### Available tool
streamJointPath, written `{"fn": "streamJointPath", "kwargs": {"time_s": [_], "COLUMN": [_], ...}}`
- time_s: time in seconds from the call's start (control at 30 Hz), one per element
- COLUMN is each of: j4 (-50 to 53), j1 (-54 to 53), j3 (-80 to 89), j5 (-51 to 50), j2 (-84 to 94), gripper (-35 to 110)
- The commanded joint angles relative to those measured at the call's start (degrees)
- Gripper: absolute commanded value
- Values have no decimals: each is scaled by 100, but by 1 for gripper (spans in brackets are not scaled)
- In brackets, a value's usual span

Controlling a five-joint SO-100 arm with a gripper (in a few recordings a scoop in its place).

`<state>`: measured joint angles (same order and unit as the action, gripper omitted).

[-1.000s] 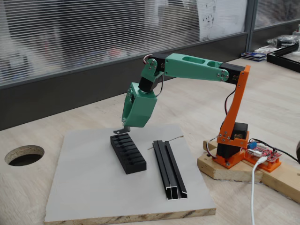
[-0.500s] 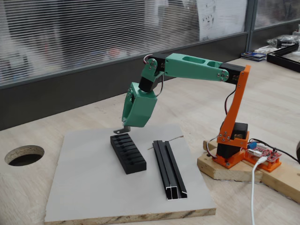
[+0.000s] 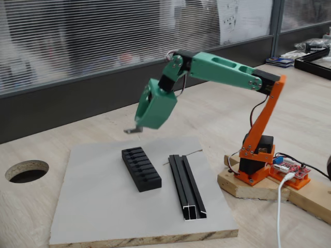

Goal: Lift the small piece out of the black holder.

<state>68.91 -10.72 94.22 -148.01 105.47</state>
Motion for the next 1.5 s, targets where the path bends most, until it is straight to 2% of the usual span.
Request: {"fn": "streamJointPath", "kwargs": {"time_s": [0.0,0.67,1.47], "j4": [18,9,9], "j1": [-44,26,26], "j3": [-88,-97,-97], "j5": [-97,-97,-97], "j2": [483,2162,2294], "gripper": [5,5,5]}}
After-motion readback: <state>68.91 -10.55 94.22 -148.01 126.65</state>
